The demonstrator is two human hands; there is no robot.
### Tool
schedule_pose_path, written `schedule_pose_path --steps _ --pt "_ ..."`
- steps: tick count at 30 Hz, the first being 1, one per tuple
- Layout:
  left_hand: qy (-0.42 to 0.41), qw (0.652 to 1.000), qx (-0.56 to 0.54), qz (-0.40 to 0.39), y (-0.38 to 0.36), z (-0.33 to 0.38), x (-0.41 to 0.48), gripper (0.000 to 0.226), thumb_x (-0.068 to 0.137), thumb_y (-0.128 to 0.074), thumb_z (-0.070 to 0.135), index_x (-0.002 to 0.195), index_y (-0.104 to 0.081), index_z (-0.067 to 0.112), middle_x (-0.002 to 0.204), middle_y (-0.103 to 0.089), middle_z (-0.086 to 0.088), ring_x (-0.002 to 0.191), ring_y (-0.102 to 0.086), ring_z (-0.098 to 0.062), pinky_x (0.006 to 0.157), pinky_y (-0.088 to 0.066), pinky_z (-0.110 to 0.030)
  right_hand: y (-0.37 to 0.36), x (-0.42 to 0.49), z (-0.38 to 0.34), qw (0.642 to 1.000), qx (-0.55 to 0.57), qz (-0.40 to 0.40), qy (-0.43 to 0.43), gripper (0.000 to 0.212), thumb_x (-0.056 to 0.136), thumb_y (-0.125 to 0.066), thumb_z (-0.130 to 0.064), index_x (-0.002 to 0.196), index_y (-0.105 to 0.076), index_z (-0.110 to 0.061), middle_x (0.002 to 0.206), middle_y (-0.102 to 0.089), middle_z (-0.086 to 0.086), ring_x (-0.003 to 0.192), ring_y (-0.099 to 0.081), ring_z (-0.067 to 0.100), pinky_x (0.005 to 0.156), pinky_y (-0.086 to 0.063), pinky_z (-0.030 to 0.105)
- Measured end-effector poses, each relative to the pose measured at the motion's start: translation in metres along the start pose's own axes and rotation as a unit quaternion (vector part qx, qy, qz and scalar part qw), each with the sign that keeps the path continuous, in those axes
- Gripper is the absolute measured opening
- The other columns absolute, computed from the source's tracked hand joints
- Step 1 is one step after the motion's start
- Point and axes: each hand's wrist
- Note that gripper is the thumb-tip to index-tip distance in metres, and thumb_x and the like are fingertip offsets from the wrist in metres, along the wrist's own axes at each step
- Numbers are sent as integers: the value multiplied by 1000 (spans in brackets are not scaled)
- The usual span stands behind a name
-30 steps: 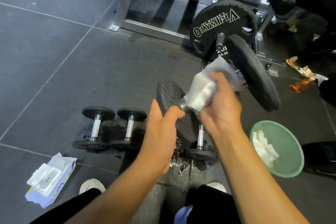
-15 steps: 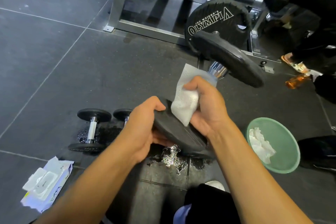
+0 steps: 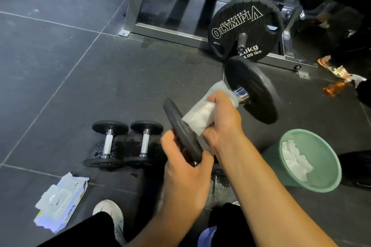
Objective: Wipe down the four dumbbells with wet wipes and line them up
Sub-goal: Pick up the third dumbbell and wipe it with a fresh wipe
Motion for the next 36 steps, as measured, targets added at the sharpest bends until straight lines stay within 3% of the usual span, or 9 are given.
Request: schedule_pose_path --steps 4,8,10,13,17,20,27,32,36 --pt "-25 999 -4 -22 12 -5 7 61 77 -79 24 120 -47 54 108 -78 18 102 -77 -10 92 -61 -48 1 -4 5 995 80 -11 -55 13 87 -65 -10 99 -61 -8 88 -67 12 83 -70 30 96 -57 53" --pt "-29 999 -2 -18 29 16 21 37 81 -81 24 108 -57 33 94 -81 3 85 -80 -17 70 -66 -42 -3 -6 7 992 106 -72 -19 12 84 -58 -6 96 -57 -8 70 -61 7 62 -65 22 78 -59 42" --pt "18 999 -33 -29 39 32 34 34 77 -78 38 99 -59 21 86 -76 -16 71 -77 -34 49 -62 -44 -4 -5 5 987 110 -113 8 17 81 -55 -8 97 -50 -10 65 -54 4 57 -59 19 64 -54 34" --pt "113 990 -59 -61 53 50 52 48 81 -70 53 97 -66 8 78 -71 -21 53 -70 -33 36 -53 -32 0 -10 -2 975 81 -208 -14 24 68 -57 -20 89 -52 -9 70 -49 7 64 -53 25 73 -47 40" --pt "331 916 -79 -214 77 65 68 69 92 -47 62 107 -75 1 85 -75 -32 43 -66 -28 33 -47 -23 2 -23 -4 953 68 -290 -60 21 71 -53 -28 75 -55 -8 66 -50 8 57 -49 24 62 -45 34" --pt "359 895 -99 -245 84 65 73 70 92 -39 57 108 -76 -1 98 -72 -41 56 -74 -35 39 -52 -25 -2 -24 0 937 84 -324 -95 18 72 -52 -29 73 -49 -10 62 -41 4 53 -42 20 53 -45 31" --pt "120 983 -83 -112 71 47 61 22 94 -65 25 103 -61 4 107 -70 -37 85 -76 -37 71 -66 -54 -4 -1 -4 952 -6 -300 -69 29 87 -57 -29 109 -56 -10 92 -54 11 86 -57 28 88 -46 42" --pt "-94 989 39 -103 63 39 42 54 70 -94 37 96 -51 18 88 -81 2 87 -79 -16 80 -65 -42 -3 11 -1 973 63 -212 -63 39 85 -61 -31 115 -53 -8 107 -52 15 108 -54 34 112 -37 50" --pt "-93 990 22 -108 66 43 47 59 70 -89 59 89 -57 14 83 -73 -13 81 -70 -10 73 -64 -49 -1 12 0 975 90 -202 -17 11 84 -59 -13 93 -53 -14 82 -49 6 80 -55 23 89 -44 41"
Point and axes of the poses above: each hand's wrist, its own x-axis towards the middle knuckle, its own y-axis out of the back of the hand, z = x × y
